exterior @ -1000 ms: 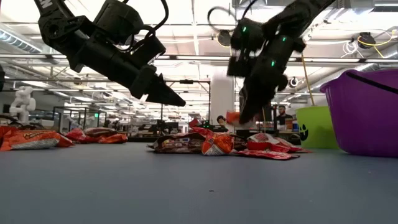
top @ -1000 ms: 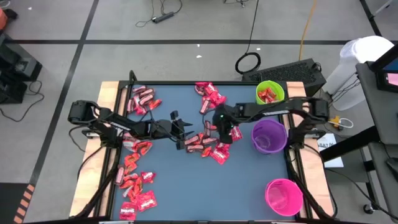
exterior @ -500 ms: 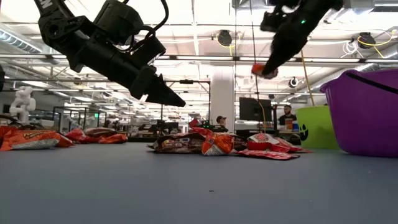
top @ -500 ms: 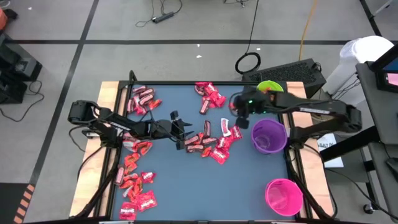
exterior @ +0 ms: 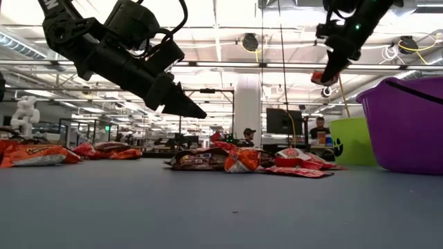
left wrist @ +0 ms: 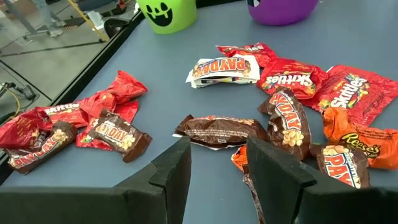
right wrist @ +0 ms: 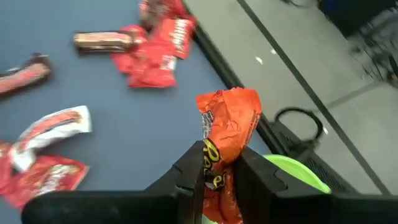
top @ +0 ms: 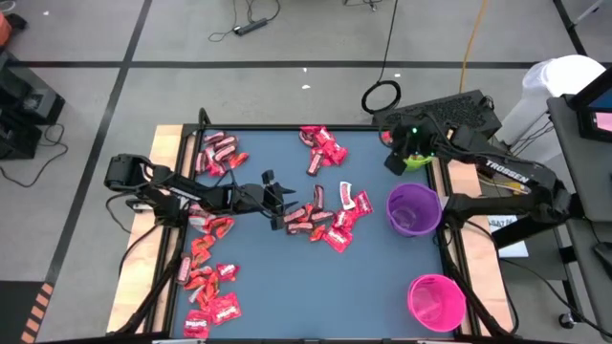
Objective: Organize candy in baskets
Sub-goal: Put the orange chocolate bar into the green bucket
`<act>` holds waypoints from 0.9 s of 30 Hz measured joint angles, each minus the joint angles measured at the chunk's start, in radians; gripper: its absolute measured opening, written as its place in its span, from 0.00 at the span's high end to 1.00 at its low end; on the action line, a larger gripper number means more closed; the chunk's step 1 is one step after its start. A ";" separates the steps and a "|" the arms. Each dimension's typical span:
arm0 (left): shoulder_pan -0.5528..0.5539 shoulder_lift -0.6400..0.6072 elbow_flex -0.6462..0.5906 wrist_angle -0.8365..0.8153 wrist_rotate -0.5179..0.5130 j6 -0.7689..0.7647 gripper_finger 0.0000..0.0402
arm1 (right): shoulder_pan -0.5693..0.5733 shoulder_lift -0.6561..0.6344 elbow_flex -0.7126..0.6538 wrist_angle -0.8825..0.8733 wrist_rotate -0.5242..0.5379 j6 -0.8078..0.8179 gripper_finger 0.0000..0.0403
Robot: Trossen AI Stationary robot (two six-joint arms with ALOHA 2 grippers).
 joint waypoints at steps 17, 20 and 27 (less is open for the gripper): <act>0.000 0.000 0.000 0.000 0.000 0.000 0.60 | -0.297 0.000 -0.167 0.048 0.000 0.009 0.84; 0.000 0.000 0.000 0.000 0.000 0.000 0.60 | -0.321 0.001 -0.178 0.057 0.000 0.012 0.82; 0.000 0.000 0.000 0.000 0.000 0.000 0.60 | -0.327 0.001 -0.181 0.070 -0.006 0.019 0.65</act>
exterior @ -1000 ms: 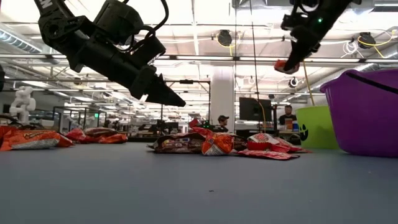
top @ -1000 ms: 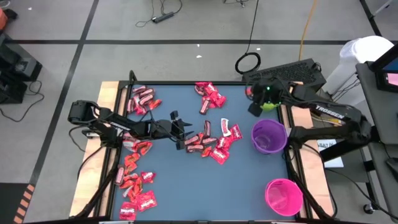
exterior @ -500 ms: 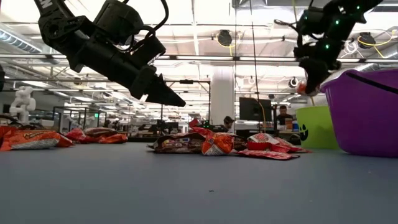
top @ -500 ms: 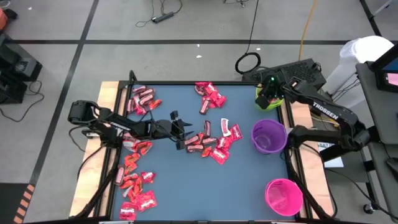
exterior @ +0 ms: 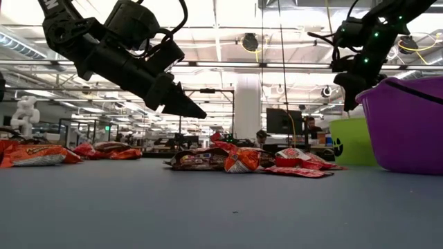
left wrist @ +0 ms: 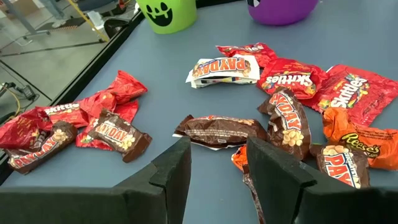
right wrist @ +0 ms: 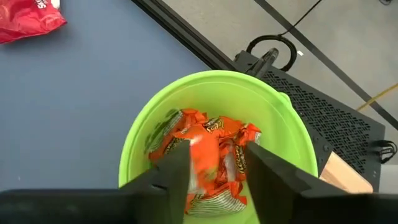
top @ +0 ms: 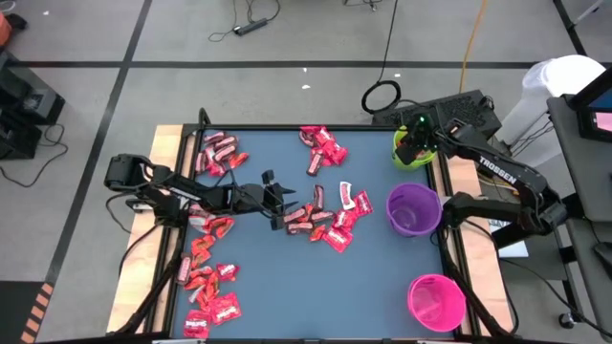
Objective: Organize candy in baskets
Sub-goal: Put the orange chocolate bar into the green bucket
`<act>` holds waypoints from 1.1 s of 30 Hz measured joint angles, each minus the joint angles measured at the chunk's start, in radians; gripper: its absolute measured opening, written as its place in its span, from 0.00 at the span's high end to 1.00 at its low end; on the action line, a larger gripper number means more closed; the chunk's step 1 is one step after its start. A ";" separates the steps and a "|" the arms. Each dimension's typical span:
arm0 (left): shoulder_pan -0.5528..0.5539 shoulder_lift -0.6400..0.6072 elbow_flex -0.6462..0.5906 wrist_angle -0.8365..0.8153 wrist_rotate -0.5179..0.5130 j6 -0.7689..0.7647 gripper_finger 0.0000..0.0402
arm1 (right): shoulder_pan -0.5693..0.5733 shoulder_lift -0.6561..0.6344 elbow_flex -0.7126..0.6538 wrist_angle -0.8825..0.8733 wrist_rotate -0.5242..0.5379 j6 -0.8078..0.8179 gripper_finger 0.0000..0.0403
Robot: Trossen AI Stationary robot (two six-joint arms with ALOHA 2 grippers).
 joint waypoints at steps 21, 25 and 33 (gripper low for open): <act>0.000 0.000 0.000 -0.014 0.008 -0.012 0.60 | 0.282 -0.019 0.032 0.375 -0.426 0.043 0.47; 0.001 0.001 0.000 -0.011 0.169 -0.052 0.60 | 0.402 -0.006 0.015 0.481 -0.425 0.051 0.47; 0.001 0.057 0.000 -0.032 0.409 -0.074 0.60 | 0.587 0.025 -0.174 0.871 -0.423 0.103 0.47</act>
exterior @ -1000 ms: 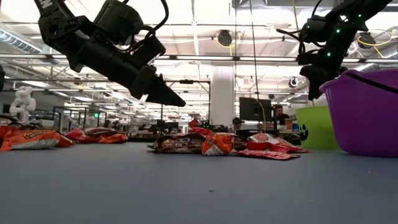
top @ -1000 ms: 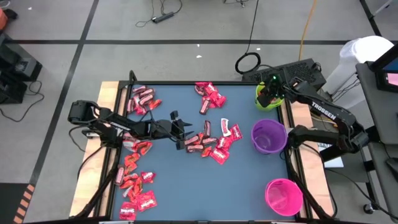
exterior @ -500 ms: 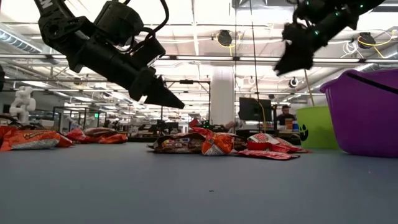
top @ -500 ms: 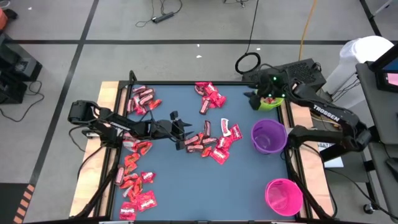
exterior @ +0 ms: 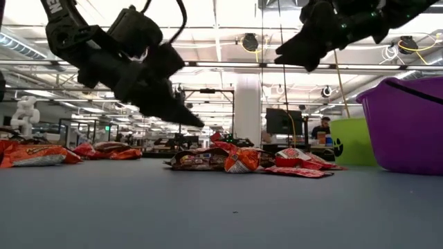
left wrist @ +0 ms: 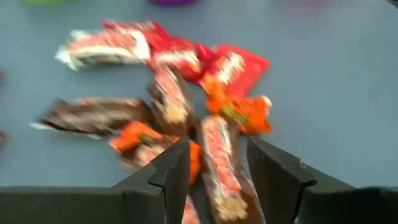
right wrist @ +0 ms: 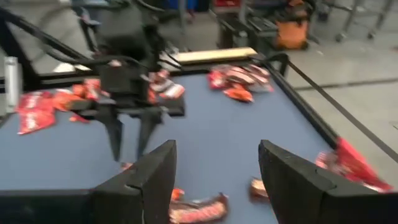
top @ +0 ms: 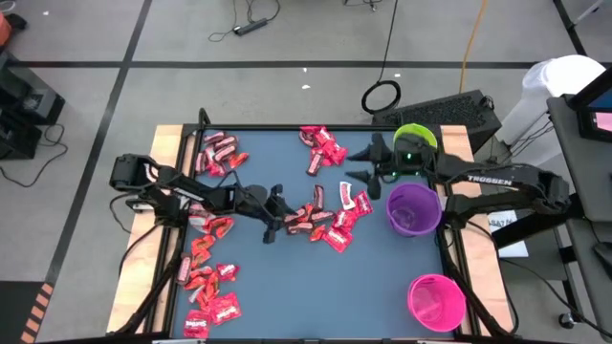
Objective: Organize candy in baskets
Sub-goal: Put the orange chocolate bar into the green bucket
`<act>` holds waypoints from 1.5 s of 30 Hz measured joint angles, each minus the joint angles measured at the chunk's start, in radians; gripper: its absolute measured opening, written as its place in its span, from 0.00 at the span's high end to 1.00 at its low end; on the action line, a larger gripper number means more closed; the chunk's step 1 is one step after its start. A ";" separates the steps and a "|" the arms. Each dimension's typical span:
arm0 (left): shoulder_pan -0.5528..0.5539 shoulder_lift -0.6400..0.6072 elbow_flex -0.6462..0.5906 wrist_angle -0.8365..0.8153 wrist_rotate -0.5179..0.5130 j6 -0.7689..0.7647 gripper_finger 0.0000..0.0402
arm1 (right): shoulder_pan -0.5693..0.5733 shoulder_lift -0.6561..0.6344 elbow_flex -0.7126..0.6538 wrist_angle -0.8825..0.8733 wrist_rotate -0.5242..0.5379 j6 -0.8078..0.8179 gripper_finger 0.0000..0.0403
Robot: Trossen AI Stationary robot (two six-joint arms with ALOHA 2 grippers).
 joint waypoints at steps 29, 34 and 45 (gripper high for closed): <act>0.064 0.055 0.078 -0.070 -0.256 -0.059 0.60 | 0.225 0.196 -0.072 0.625 0.000 -0.180 0.47; 0.081 0.110 0.088 -0.070 -0.300 -0.164 0.60 | 0.246 0.224 -0.072 0.683 0.000 -0.227 0.47; 0.083 0.229 0.249 -0.353 -0.208 -0.240 0.60 | 0.249 0.318 -0.072 0.738 0.000 -0.215 0.47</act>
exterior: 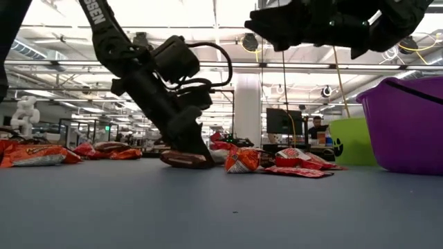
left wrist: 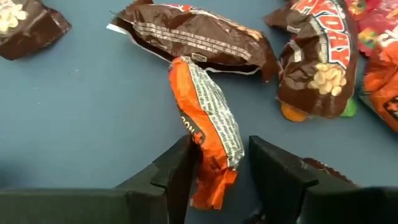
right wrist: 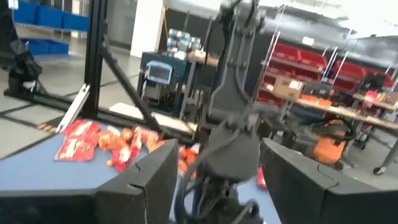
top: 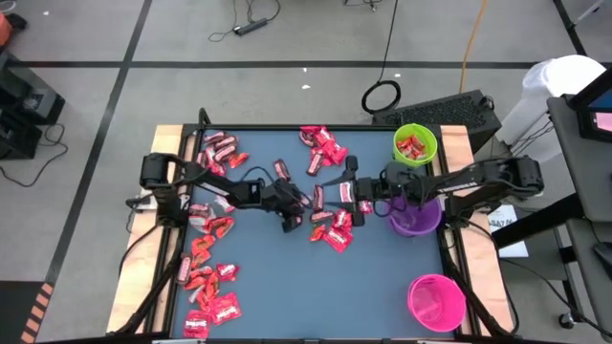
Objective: Organize candy in baskets
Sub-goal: Put the orange chocolate bar into the green bucket
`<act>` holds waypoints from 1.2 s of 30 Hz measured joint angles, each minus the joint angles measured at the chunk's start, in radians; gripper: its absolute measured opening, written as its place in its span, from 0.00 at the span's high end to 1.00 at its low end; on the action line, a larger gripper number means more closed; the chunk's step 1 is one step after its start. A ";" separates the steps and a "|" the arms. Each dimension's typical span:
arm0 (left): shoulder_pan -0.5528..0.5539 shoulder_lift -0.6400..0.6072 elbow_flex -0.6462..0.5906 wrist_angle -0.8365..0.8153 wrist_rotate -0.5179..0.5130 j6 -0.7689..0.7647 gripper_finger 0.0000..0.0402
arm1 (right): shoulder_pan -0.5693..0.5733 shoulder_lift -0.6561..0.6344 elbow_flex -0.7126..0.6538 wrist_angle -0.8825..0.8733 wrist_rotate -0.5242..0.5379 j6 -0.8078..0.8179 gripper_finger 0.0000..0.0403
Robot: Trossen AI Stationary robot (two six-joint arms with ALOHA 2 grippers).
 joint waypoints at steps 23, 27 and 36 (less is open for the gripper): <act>-0.027 -0.027 -0.006 0.071 -0.081 0.135 0.93 | 0.000 0.087 0.000 0.007 0.001 0.030 0.47; -0.062 -0.092 -0.005 0.067 -0.161 0.192 0.90 | 0.000 0.087 0.000 -0.008 0.002 0.054 0.47; -0.163 -0.212 -0.005 0.070 -0.229 0.325 0.91 | 0.000 0.087 0.000 -0.108 0.056 0.056 0.38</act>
